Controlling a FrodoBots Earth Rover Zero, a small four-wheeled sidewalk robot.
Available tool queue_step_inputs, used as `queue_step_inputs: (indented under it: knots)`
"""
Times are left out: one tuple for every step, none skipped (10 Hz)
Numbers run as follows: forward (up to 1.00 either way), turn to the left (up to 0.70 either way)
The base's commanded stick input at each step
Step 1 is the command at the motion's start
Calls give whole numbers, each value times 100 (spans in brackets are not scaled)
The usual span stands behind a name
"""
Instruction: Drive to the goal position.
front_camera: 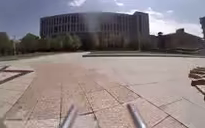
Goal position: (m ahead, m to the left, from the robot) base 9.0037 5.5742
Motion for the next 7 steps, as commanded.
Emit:
queue_step_inputs:
  knots:
    - [70,0]
    - [70,0]
    - [70,0]
    - [70,0]
    - [70,0]
    - [70,0]
    - [70,0]
